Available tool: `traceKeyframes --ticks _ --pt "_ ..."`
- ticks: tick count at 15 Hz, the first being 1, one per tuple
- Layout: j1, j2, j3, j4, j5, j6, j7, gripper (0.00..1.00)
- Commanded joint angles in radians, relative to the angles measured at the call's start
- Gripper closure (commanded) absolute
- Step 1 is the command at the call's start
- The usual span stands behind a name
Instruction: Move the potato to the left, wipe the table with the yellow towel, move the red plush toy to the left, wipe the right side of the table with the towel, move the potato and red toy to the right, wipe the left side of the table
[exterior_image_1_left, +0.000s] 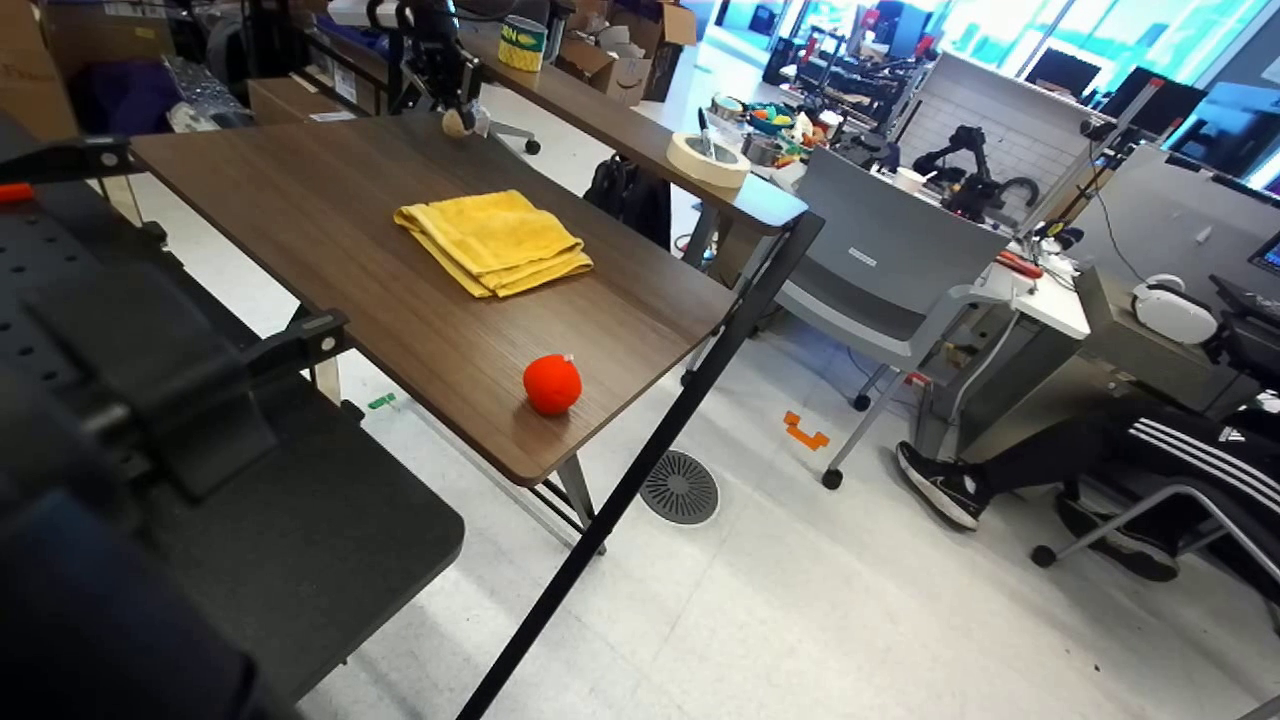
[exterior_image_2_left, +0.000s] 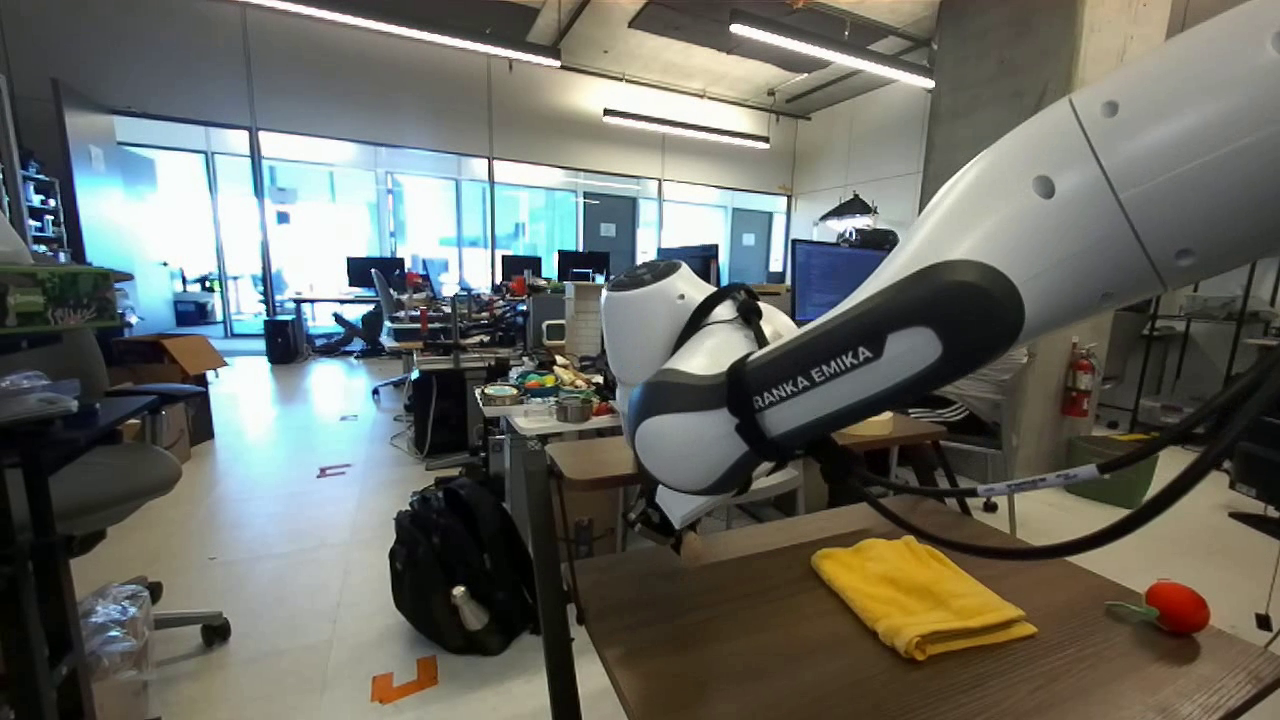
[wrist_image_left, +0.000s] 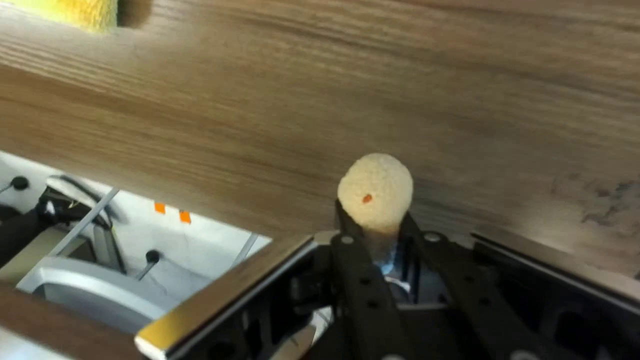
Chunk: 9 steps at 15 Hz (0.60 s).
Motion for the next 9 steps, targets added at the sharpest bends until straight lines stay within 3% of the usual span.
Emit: traceKeyframes --ticks 1,9 --pt "0.011 0.0 -0.049 -0.038 -0.057 0.133 0.105 0.95" --pt "-0.013 0.0 0.065 -0.049 0.019 0.135 0.058 0.95"
